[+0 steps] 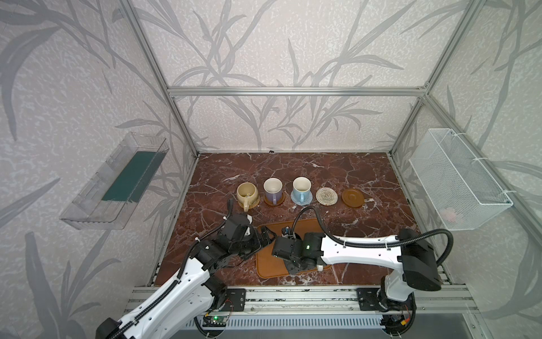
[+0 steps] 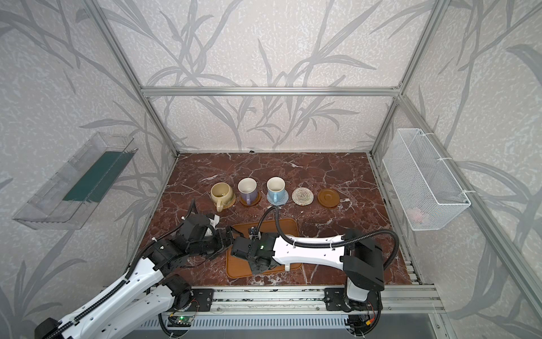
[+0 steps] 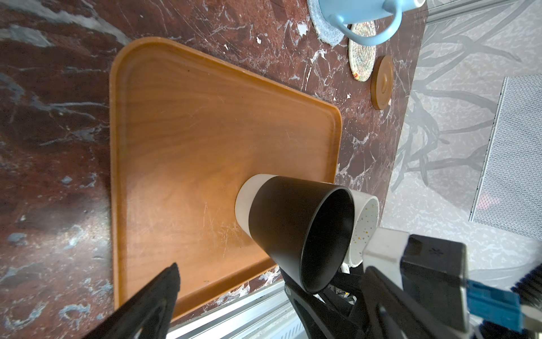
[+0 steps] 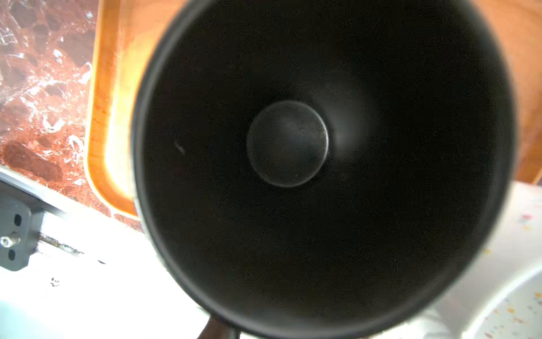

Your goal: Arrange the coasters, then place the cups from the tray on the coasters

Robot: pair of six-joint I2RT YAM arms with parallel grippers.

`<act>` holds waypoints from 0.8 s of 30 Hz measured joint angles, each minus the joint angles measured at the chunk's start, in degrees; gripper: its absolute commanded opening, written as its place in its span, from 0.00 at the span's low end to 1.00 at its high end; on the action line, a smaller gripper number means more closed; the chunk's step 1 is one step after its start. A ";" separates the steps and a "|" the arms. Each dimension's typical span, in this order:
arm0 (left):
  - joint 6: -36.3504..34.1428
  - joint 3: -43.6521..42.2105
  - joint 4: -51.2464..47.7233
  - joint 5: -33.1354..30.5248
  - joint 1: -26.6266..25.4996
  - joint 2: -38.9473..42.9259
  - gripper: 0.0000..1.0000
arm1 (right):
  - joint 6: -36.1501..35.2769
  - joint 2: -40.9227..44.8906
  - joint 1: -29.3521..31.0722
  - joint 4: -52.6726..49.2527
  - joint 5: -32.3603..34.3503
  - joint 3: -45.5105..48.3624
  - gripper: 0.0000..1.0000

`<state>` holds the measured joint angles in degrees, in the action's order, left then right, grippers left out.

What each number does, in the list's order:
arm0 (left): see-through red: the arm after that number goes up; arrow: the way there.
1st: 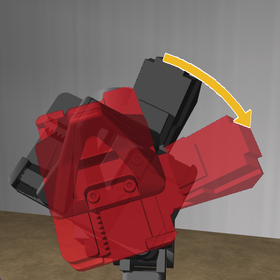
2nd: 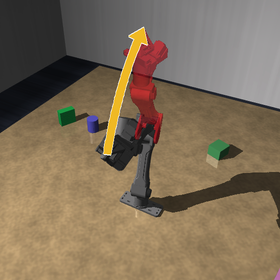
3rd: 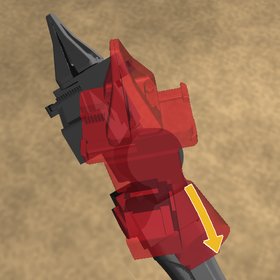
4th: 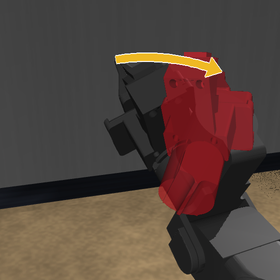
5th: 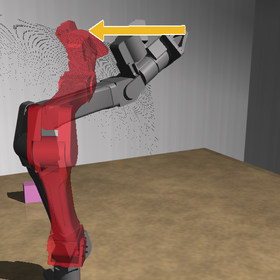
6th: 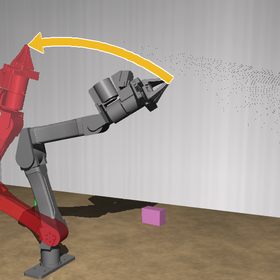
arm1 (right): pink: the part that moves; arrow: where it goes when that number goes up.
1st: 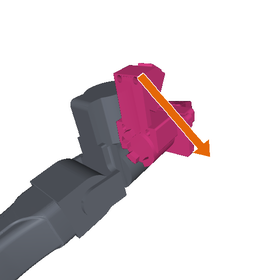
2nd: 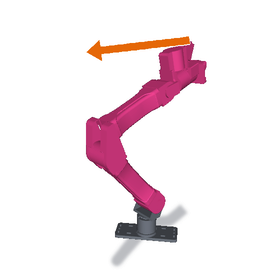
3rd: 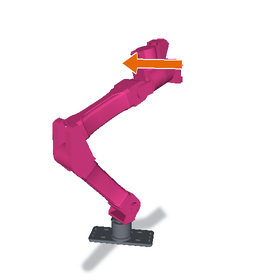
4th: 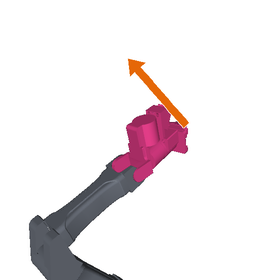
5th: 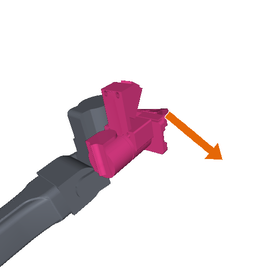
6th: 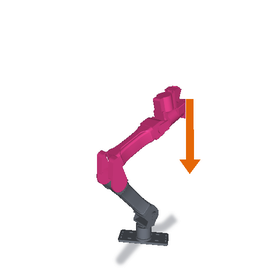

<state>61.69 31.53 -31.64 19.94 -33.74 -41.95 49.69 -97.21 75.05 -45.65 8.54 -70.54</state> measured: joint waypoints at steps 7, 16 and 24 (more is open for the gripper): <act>0.57 -0.04 0.02 -0.96 0.00 2.01 0.99 | -0.48 -1.18 -0.07 -0.04 0.74 -0.85 0.21; 1.01 -0.17 0.00 -1.46 0.00 2.99 0.99 | -1.53 -1.38 -0.26 0.00 1.60 -2.05 0.15; 1.05 -0.17 0.00 -2.05 0.07 4.76 0.99 | -2.47 -1.14 -0.26 0.26 1.75 -2.05 0.07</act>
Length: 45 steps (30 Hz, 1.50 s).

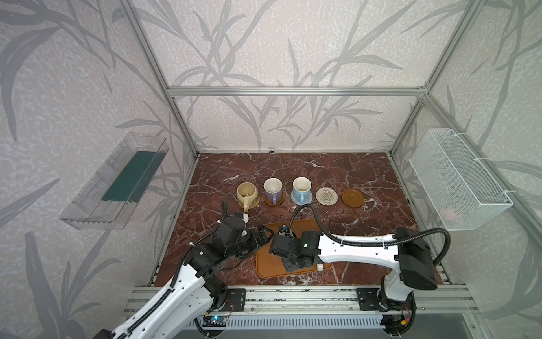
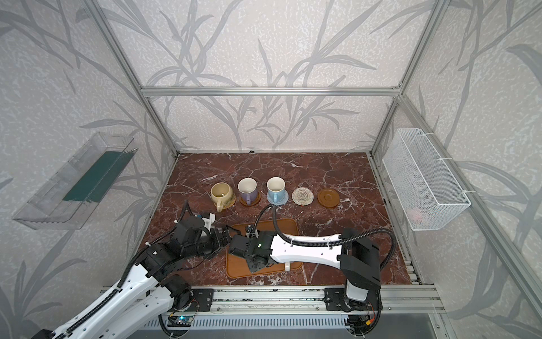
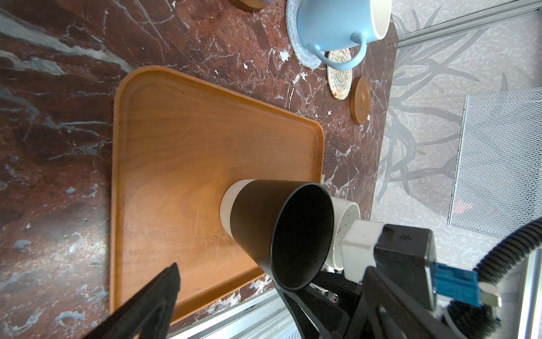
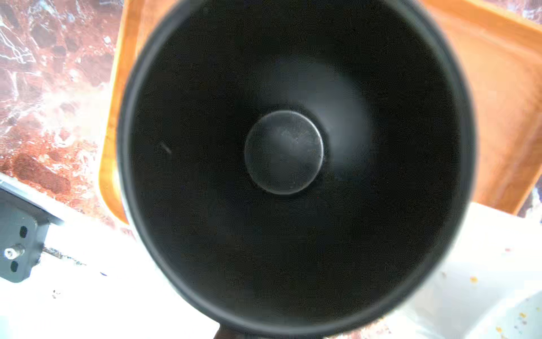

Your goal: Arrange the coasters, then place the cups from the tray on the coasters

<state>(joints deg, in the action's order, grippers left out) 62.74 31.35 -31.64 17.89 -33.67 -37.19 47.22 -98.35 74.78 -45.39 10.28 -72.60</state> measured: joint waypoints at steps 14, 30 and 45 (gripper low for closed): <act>-0.02 0.04 -0.07 -0.87 0.48 0.42 0.98 | -0.68 2.93 0.00 0.28 -0.04 0.00 0.00; 0.28 3.96 9.97 -0.39 0.76 1.18 0.99 | -1.90 14.16 -2.14 2.75 1.22 0.35 0.00; -6.10 22.16 20.06 5.99 0.79 -18.69 0.97 | -10.51 23.54 -21.16 2.12 -5.53 2.10 0.00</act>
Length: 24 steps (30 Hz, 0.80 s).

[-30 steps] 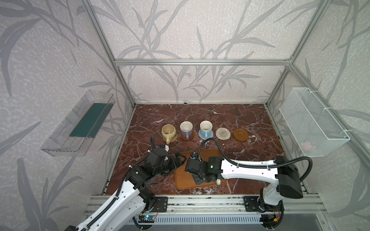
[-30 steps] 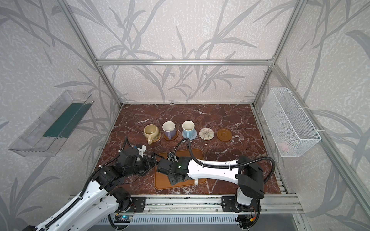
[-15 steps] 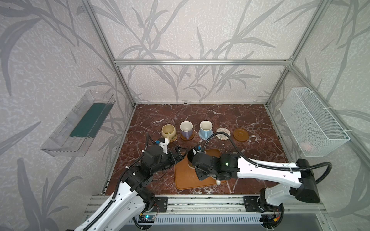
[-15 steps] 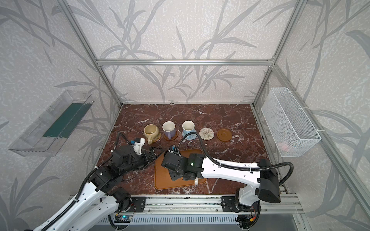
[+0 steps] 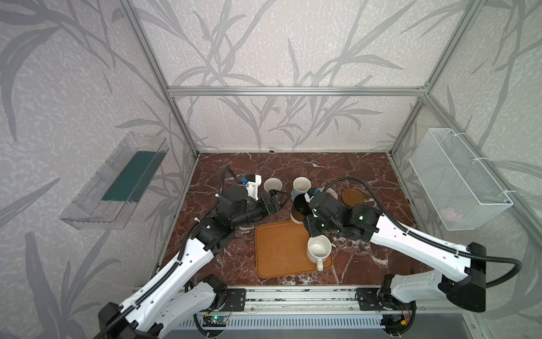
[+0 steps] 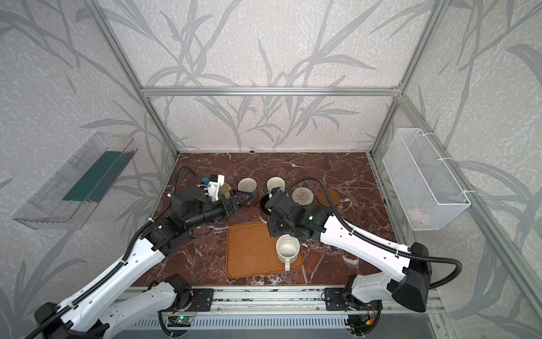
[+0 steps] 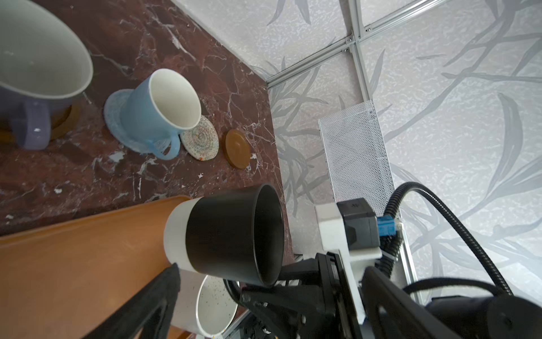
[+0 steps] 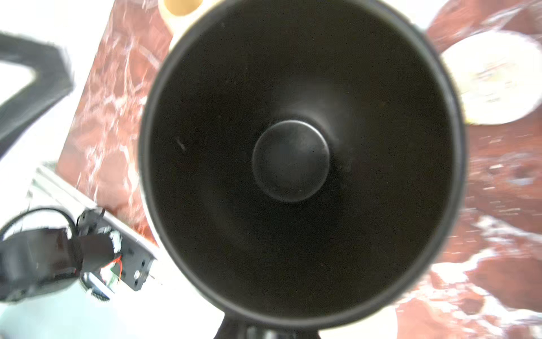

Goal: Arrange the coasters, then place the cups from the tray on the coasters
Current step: 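Lift the black mug toward the patterned coaster with the right gripper while the left withdraws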

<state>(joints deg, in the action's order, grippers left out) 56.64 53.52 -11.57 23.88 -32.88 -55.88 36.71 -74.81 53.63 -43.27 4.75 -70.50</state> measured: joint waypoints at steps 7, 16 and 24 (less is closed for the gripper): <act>-3.65 8.13 0.98 1.70 0.00 -8.61 0.99 | -4.57 3.43 -11.72 -2.27 -3.78 0.87 0.00; -8.94 16.48 -3.10 1.68 0.00 -17.64 0.98 | -9.11 3.89 -22.97 -3.65 -11.23 0.96 0.00; -14.51 30.05 -11.10 1.97 -0.72 -31.10 0.99 | -13.38 -3.02 -30.82 -2.32 -13.97 0.92 0.00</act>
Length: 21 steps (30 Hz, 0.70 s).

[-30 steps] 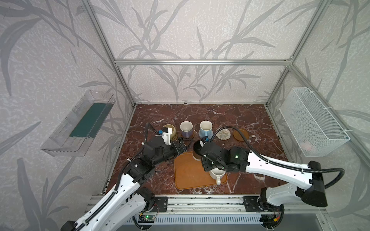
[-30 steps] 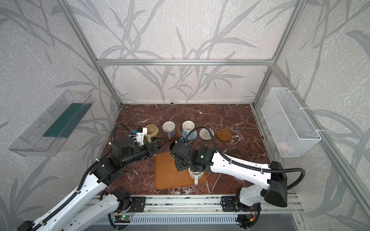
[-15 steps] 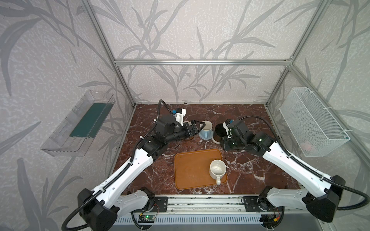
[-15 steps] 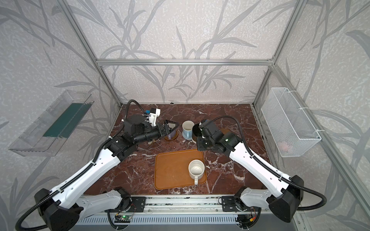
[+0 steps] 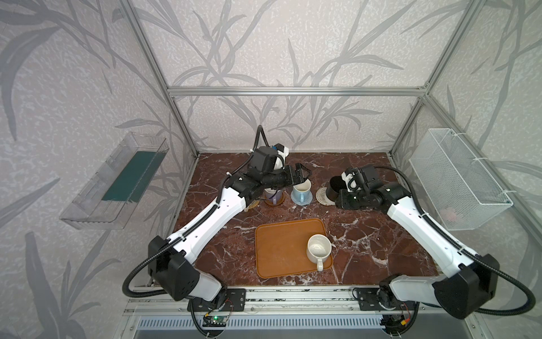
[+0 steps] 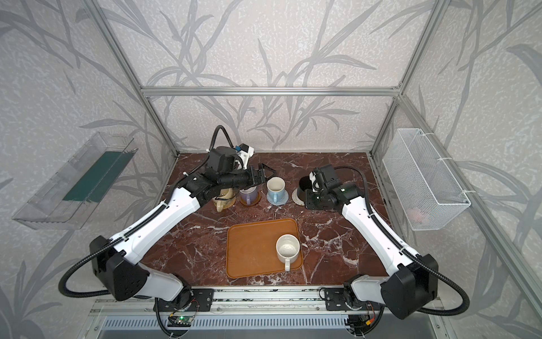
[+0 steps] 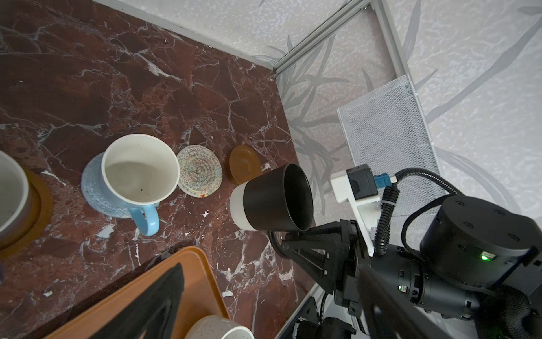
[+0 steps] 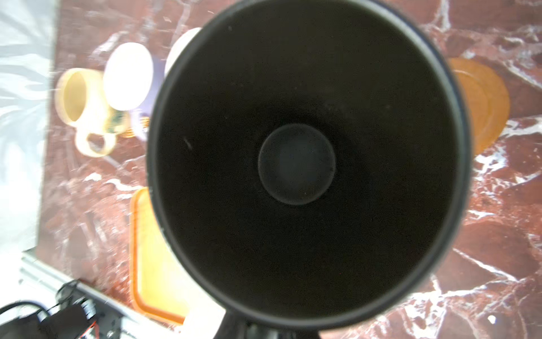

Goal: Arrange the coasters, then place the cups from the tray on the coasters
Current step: 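Lift the black mug toward the patterned coaster with the right gripper while the left withdraws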

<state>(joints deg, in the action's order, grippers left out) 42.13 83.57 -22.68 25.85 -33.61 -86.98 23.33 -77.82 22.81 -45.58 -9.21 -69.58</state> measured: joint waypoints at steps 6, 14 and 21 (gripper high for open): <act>-1.73 5.33 -3.76 0.39 -0.46 -8.37 0.99 | -2.99 -7.02 -0.74 0.66 1.51 -1.25 0.00; -1.40 10.43 -6.23 0.35 -0.48 -14.14 0.99 | -6.56 -15.61 -1.36 3.15 3.30 -7.89 0.00; 0.15 11.63 -6.03 0.31 -0.48 -16.81 0.99 | -8.94 -21.68 -1.77 5.01 4.48 -10.62 0.00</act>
<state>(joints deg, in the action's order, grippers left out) 42.28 95.20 -28.71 26.15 -34.09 -103.79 14.39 -99.50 21.04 -40.58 -4.73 -80.20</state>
